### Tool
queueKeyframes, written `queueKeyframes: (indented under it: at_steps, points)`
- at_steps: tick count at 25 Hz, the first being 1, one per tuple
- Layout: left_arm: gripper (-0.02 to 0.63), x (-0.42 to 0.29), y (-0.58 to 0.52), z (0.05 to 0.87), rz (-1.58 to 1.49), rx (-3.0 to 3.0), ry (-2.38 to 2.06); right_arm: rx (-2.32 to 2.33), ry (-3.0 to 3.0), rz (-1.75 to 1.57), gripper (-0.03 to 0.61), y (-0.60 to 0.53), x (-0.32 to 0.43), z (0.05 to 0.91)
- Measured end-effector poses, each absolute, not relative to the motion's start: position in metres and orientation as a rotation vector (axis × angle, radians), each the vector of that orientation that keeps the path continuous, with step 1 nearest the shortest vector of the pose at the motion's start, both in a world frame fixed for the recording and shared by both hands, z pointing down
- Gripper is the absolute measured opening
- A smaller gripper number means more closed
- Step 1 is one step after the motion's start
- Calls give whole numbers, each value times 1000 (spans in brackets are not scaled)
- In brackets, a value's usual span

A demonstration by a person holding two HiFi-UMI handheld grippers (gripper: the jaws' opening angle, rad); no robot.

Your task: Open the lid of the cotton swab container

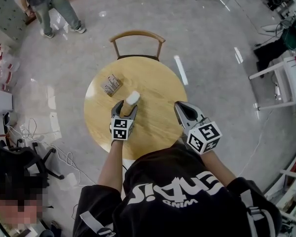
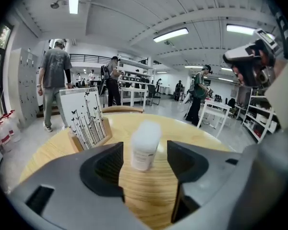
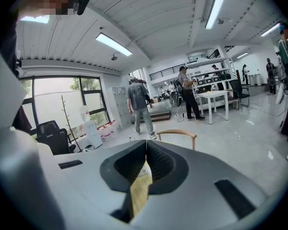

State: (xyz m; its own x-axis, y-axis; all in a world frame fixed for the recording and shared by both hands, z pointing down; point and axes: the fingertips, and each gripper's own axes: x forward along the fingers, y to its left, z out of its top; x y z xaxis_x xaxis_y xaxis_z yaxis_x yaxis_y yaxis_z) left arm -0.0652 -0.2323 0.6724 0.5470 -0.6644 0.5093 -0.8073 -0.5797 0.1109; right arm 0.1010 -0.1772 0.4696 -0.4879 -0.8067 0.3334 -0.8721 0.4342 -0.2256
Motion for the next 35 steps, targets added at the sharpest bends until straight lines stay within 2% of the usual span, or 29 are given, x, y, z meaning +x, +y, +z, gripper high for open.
queueKeyframes:
  at_steps: [14,35]
  points:
    - [275,-43,-254,710,713,2451,-1132,1494,-2475,571,2,-175,106,478]
    - [268,-41,-264,720,735,2438,-1163,1498,-2448,588,2,-166,114,484]
